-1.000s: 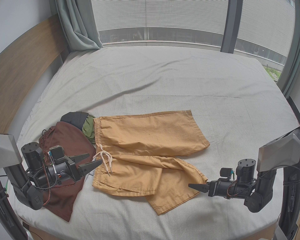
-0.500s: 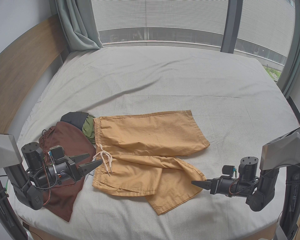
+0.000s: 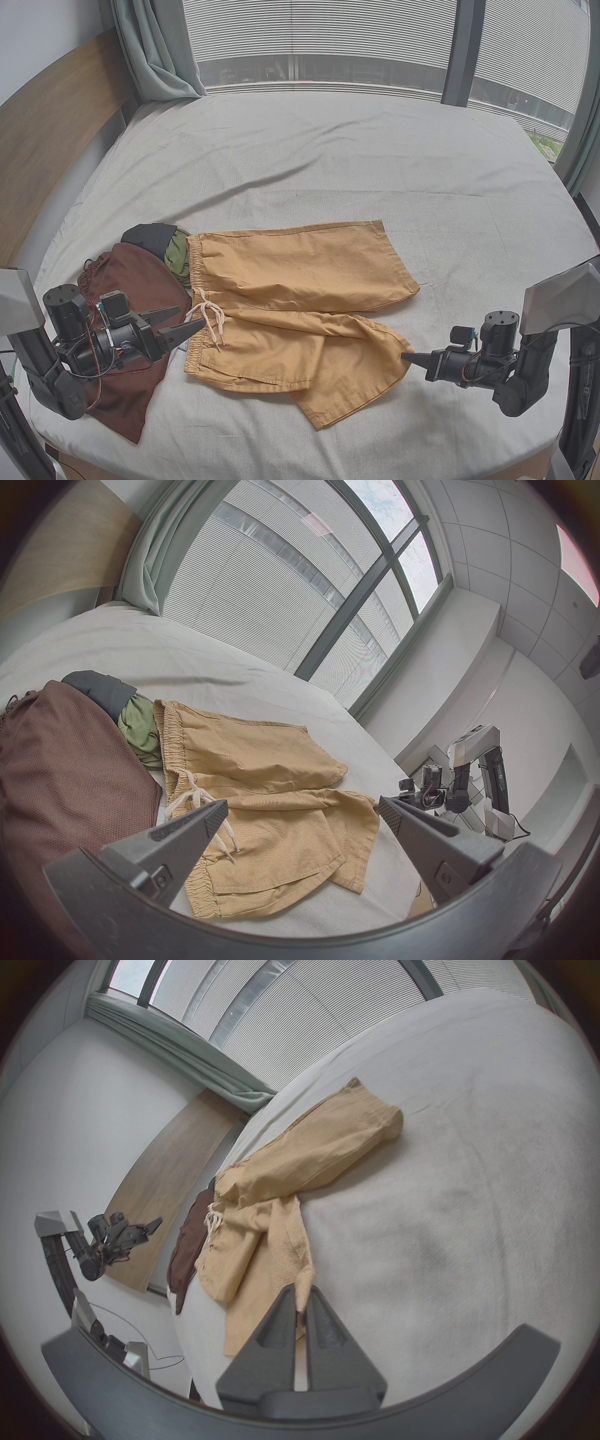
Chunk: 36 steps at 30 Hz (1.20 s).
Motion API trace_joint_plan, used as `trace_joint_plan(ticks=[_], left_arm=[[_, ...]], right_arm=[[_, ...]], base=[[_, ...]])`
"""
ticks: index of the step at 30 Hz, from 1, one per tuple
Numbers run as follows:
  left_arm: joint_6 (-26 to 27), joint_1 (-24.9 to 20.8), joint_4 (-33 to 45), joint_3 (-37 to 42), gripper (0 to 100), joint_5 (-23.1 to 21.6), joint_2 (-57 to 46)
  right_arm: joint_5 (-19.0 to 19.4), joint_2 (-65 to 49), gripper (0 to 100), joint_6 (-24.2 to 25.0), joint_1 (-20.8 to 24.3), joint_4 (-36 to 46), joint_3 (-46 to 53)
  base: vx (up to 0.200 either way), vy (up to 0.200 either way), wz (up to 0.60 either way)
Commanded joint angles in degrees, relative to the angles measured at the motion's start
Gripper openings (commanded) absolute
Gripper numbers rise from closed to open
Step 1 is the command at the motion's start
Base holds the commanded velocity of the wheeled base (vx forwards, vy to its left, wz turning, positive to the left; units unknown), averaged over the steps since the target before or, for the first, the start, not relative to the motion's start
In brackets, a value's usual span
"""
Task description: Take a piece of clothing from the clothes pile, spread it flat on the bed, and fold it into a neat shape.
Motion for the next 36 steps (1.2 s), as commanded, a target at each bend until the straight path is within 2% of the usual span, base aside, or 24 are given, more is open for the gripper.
trace_joint_plan(ticks=[1,13,20,27,36], left_arm=[[-0.08,-0.27,-0.03,-0.06,100,0.03,0.07],[-0.26,-0.18,-0.03,-0.15,100,0.03,0.07],[-0.26,-0.18,-0.03,-0.06,100,0.03,0.07],[-0.26,-0.18,-0.03,-0.06,100,-0.05,0.07],[-0.26,-0.18,-0.03,-0.06,100,-0.05,0.07]], right_arm=[[-1.50,0.36,0,0.05,-2.22,0.03,-3.29],[-2.65,0.71,0,-0.21,-6.00,0.03,-8.30],[-3.26,3.08,0,-0.21,-6.61,0.03,-11.99],[-6.69,5.28,0,-0.03,-6.70,-0.06,-17.17],[-6.78,5.28,0,0.14,-6.26,-0.06,-20.25]], base=[[0.000,0.000,0.00],[0.000,0.000,0.00],[0.000,0.000,0.00],[0.000,0.000,0.00],[0.000,0.000,0.00]])
